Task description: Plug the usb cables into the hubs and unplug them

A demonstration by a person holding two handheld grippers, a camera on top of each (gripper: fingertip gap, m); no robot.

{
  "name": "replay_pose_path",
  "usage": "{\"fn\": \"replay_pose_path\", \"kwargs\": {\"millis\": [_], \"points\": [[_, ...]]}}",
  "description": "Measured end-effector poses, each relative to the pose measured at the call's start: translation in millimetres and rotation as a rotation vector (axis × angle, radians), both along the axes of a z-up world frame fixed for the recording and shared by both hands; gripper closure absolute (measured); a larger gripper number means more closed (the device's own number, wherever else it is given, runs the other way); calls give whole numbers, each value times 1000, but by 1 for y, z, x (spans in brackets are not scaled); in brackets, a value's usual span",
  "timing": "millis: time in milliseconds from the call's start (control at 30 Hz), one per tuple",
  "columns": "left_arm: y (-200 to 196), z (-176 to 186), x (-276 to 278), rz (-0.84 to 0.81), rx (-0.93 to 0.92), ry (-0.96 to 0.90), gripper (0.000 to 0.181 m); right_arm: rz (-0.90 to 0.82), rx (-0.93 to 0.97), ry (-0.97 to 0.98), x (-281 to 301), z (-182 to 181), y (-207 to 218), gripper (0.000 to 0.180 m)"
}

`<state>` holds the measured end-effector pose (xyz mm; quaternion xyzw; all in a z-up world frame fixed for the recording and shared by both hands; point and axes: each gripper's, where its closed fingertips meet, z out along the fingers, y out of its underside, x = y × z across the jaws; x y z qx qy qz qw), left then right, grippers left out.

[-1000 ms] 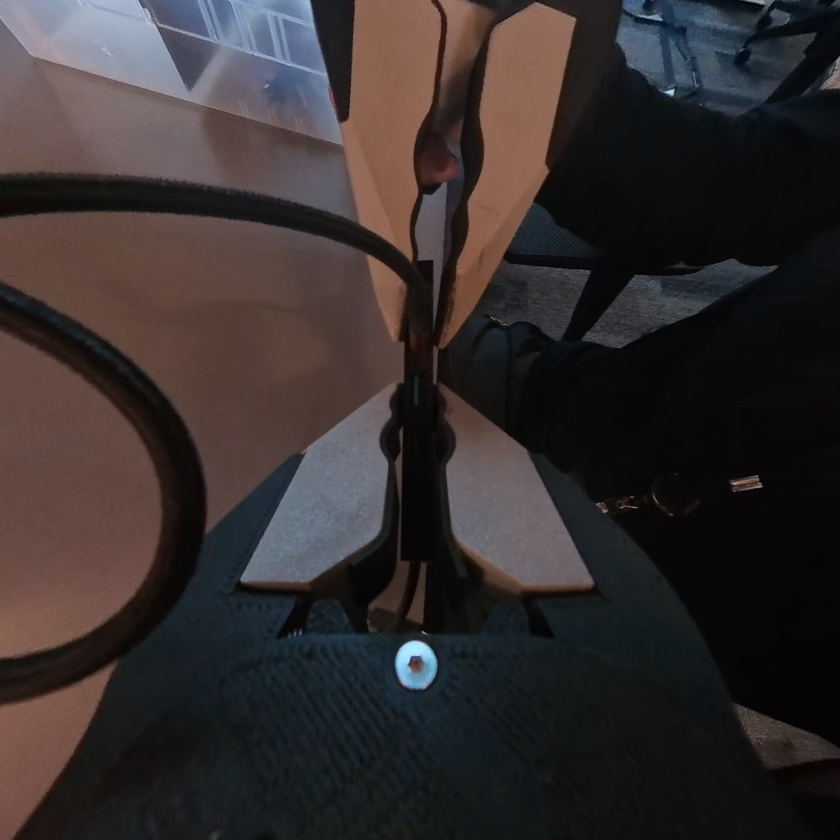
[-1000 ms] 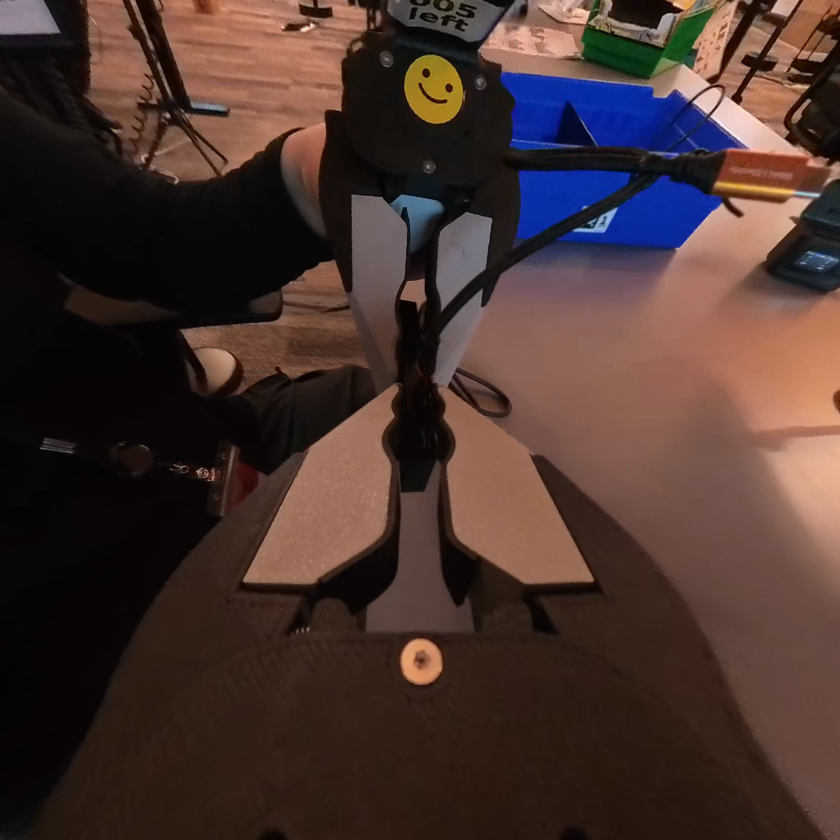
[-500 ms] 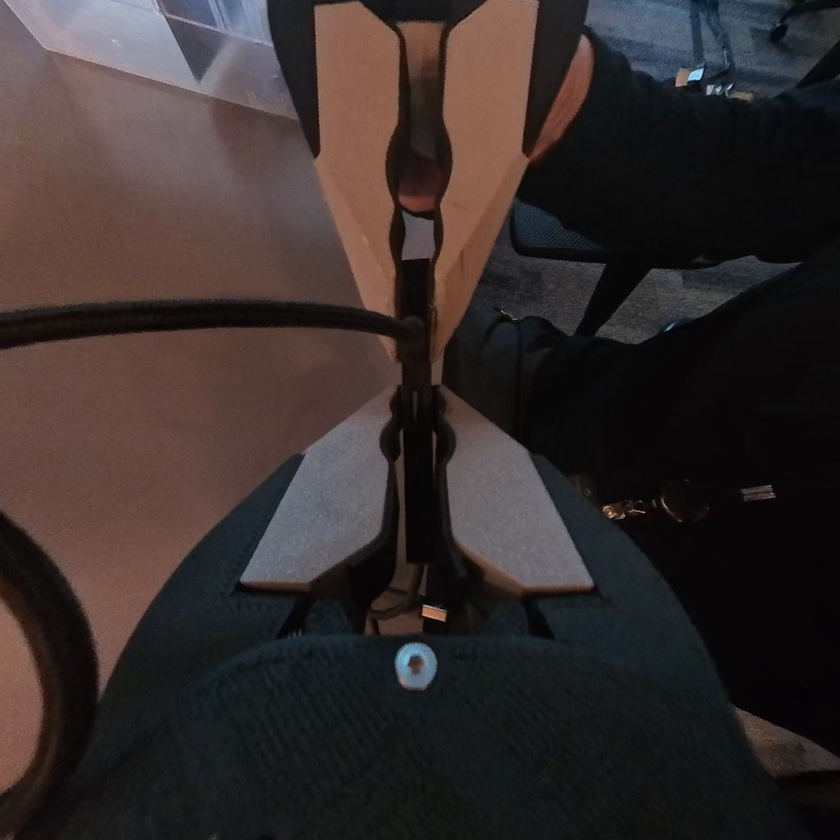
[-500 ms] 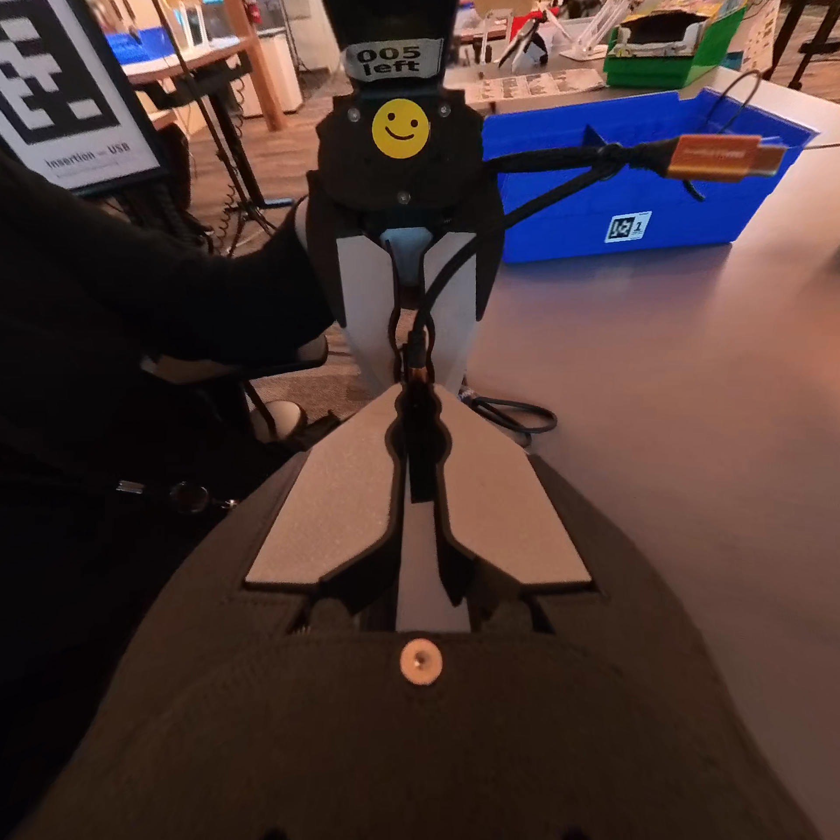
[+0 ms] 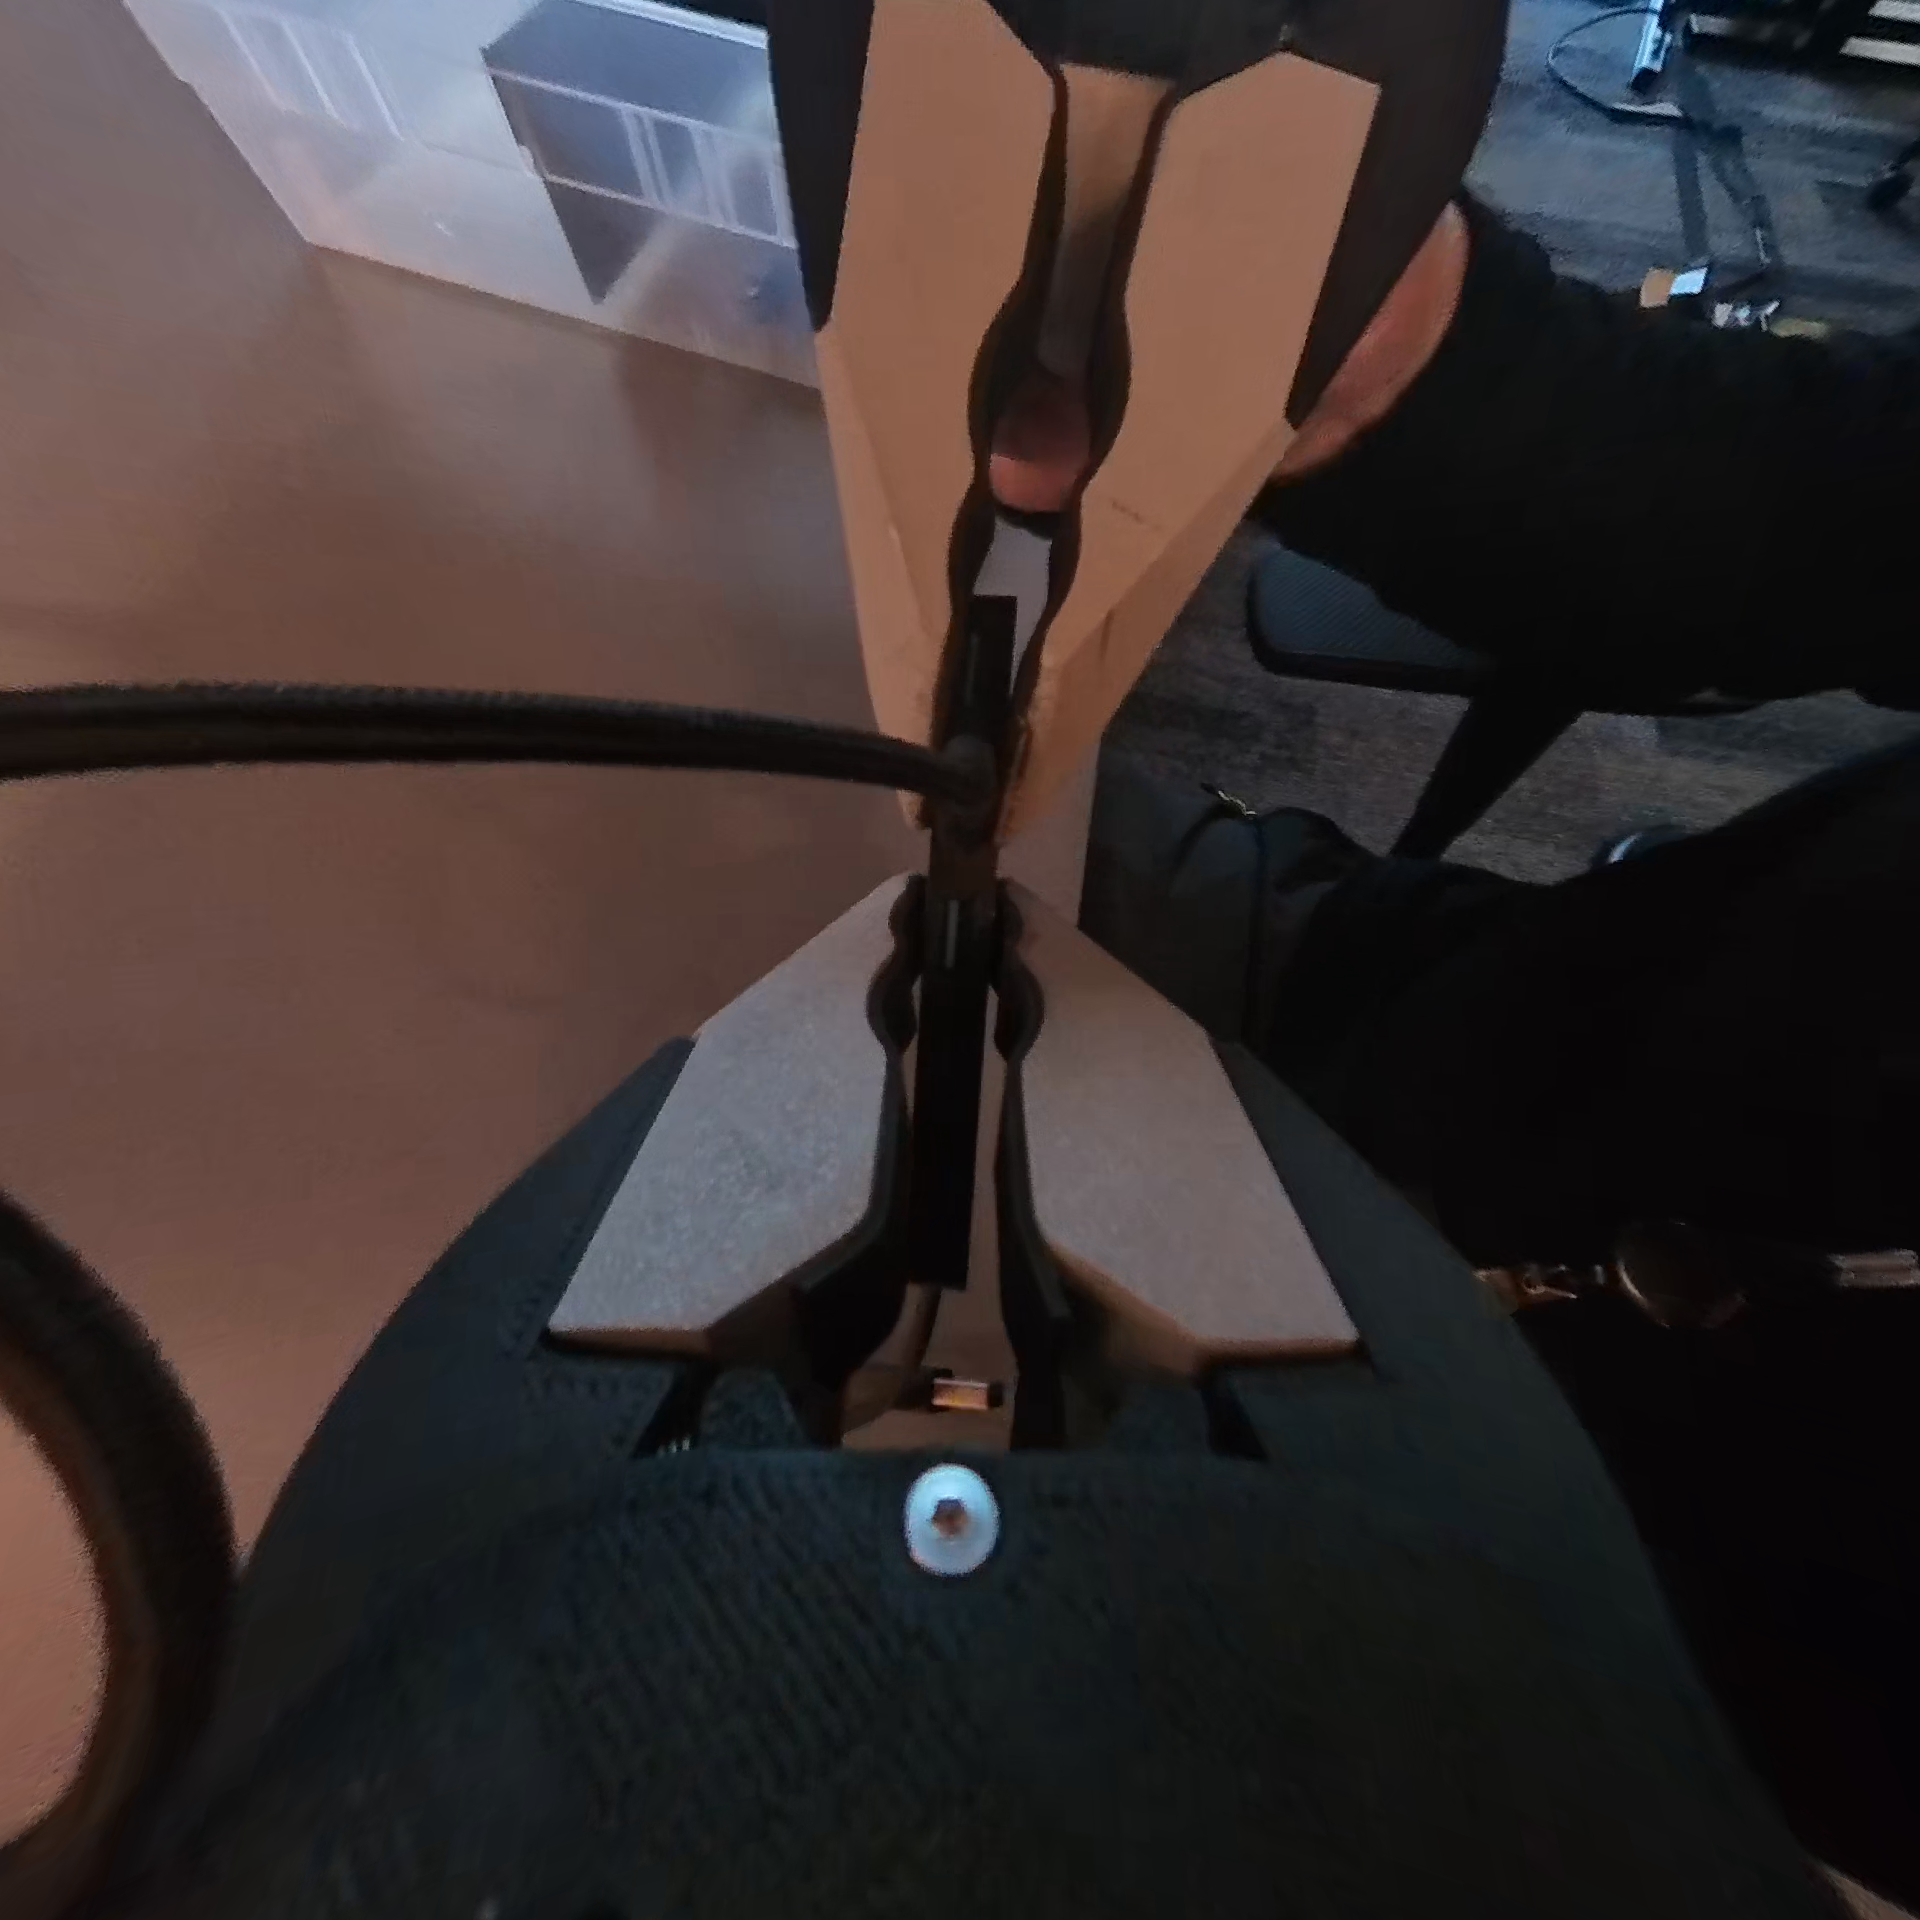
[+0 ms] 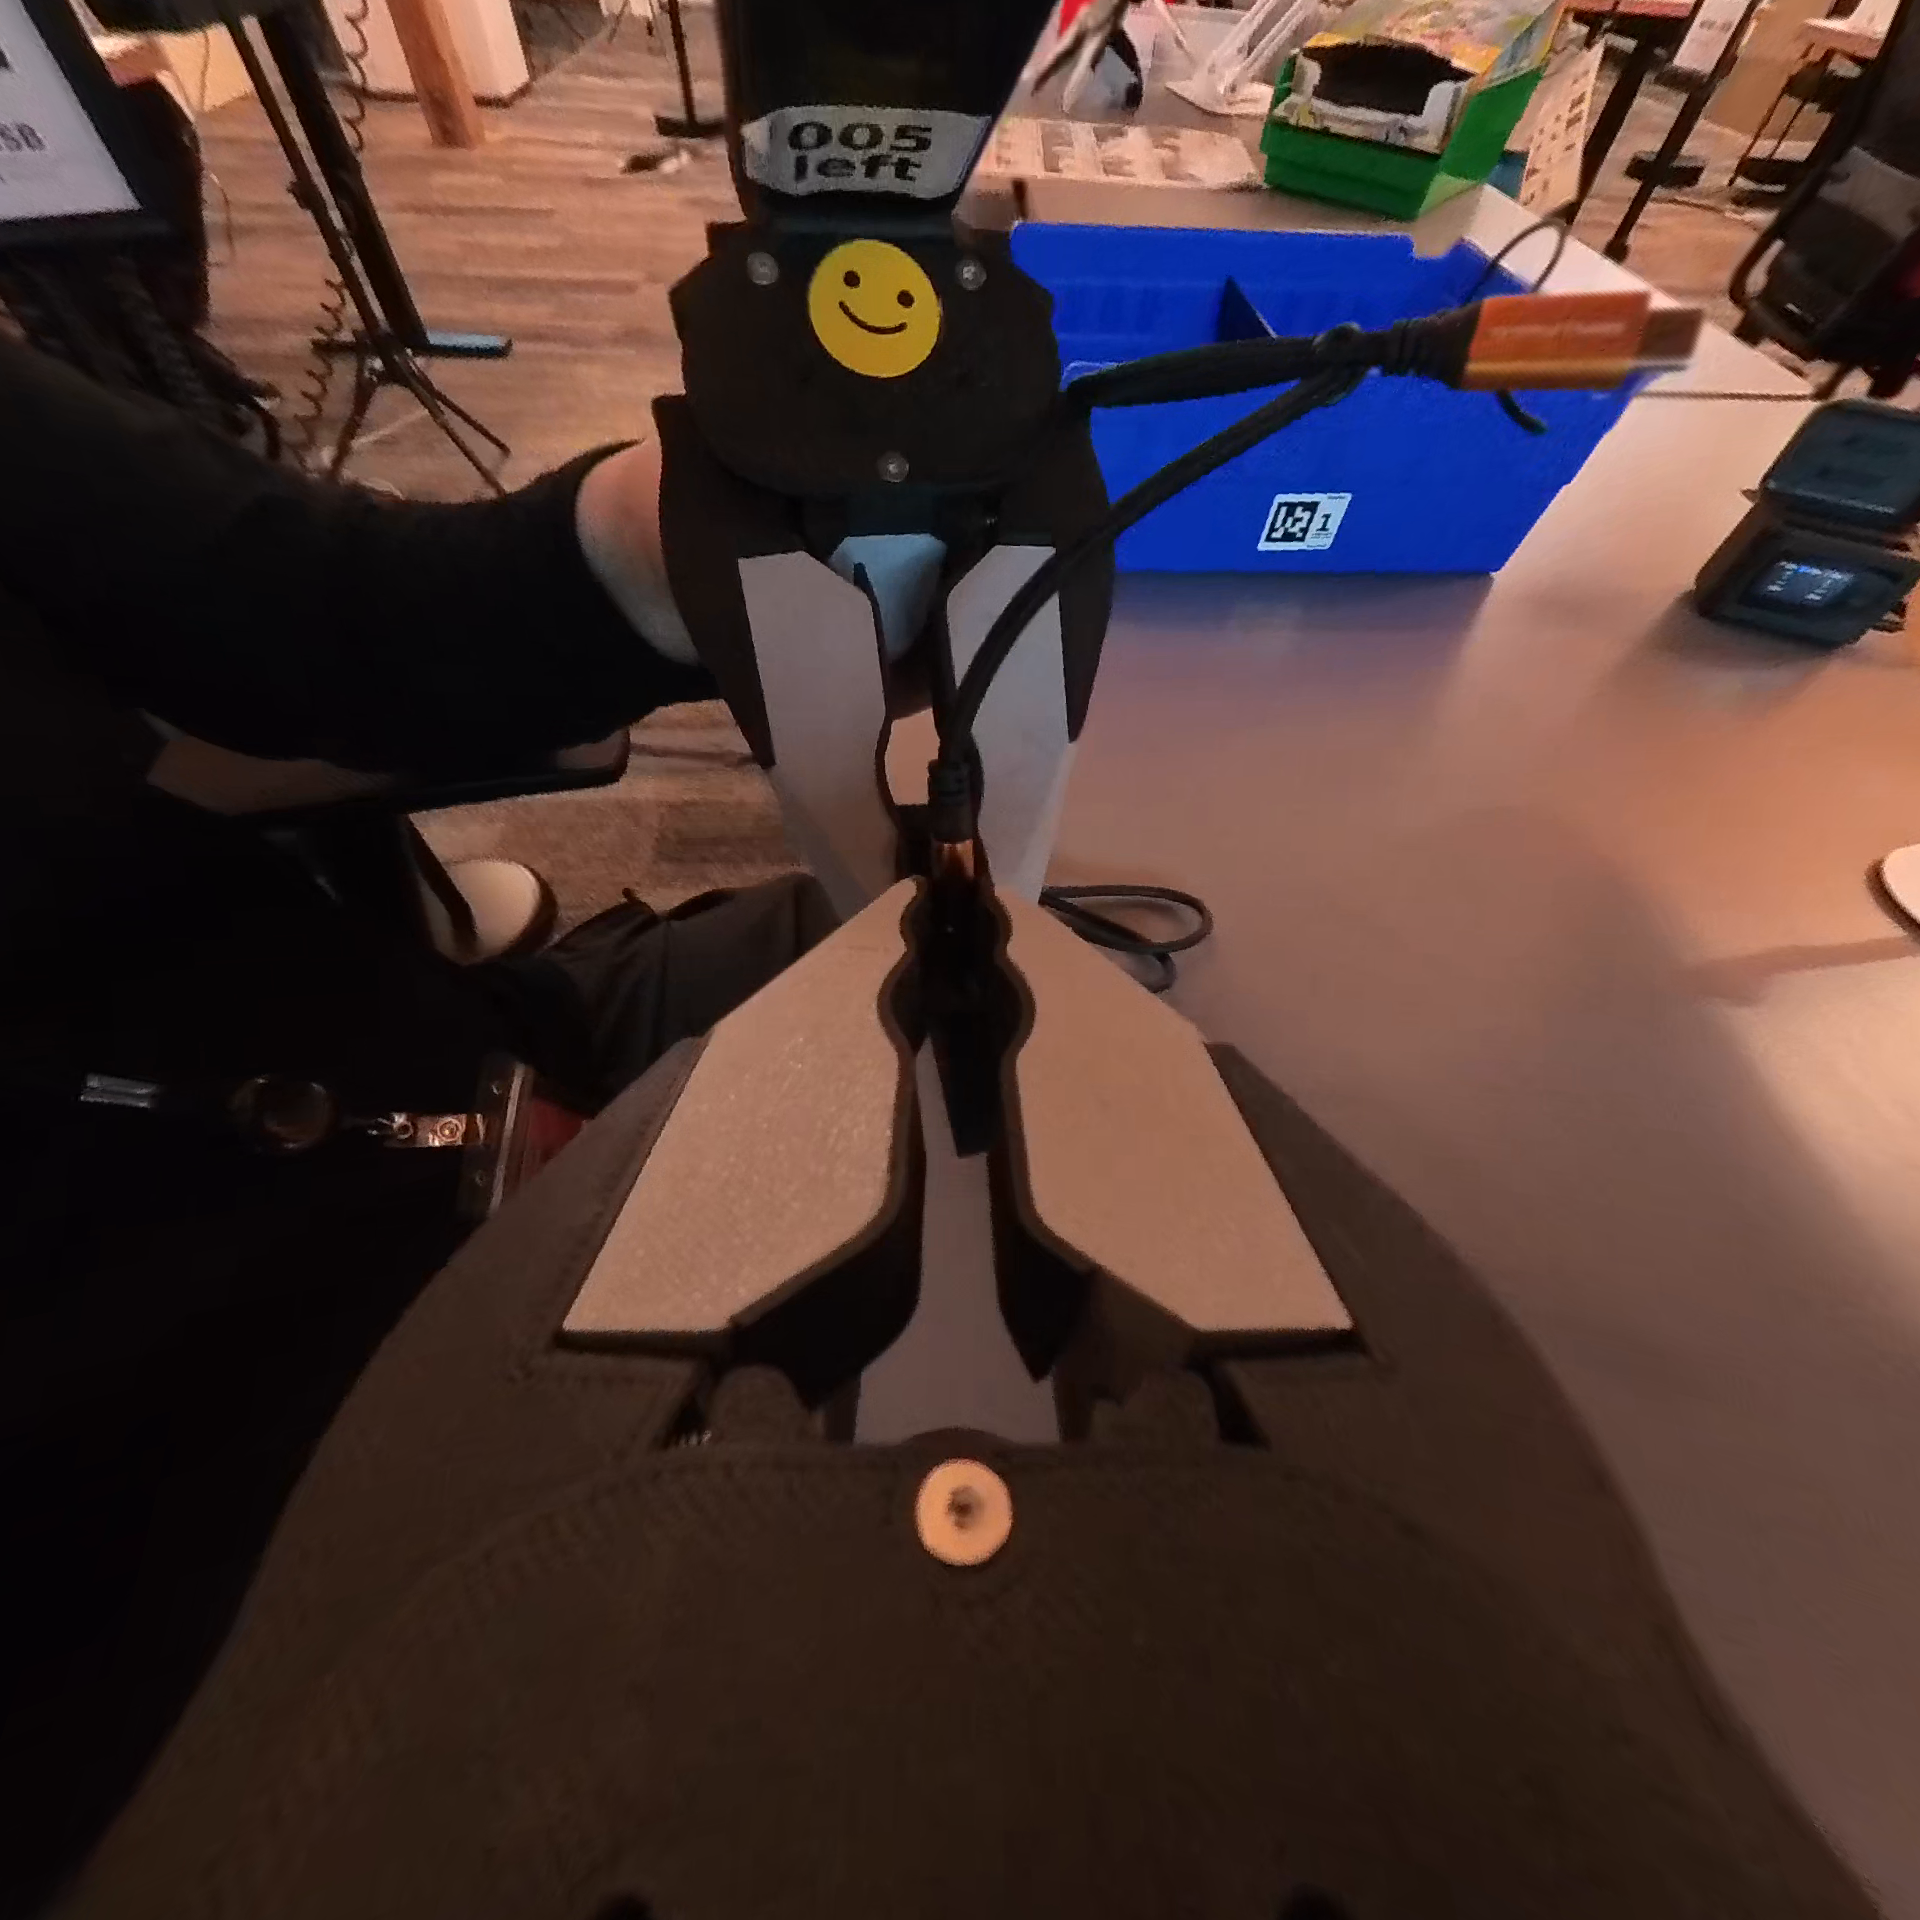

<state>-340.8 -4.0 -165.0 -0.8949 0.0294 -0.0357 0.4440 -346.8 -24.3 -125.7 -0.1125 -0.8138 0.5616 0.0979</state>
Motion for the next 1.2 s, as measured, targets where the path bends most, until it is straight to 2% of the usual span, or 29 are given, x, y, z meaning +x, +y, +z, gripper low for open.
{"fn": "replay_pose_path", "kwargs": {"millis": [167,233,300,433,633,833,1000,1100,1200], "points": [[-7,0,-6,9,7,-29,172,8,-227,-34,-8,11,-10,177],[-3,-17,-4,9,-58,-1,172,52,-379,-62,-5,30,-11,177],[7,-27,0,-8,-81,15,172,38,-345,-53,-8,29,-13,176],[7,-15,1,-20,-50,4,172,-18,-327,-25,-12,30,-6,176],[-12,0,-2,-17,-61,93,173,-150,-439,71,-18,68,28,176],[-26,22,-12,37,-8,168,173,-415,-404,292,-7,122,97,176],[-41,50,-29,119,91,201,173,-650,-277,332,10,141,179,176],[-49,62,-38,162,134,222,173,-802,-178,301,16,133,230,176],[-54,67,-45,190,152,223,173,-923,-43,171,23,105,273,177]]}}
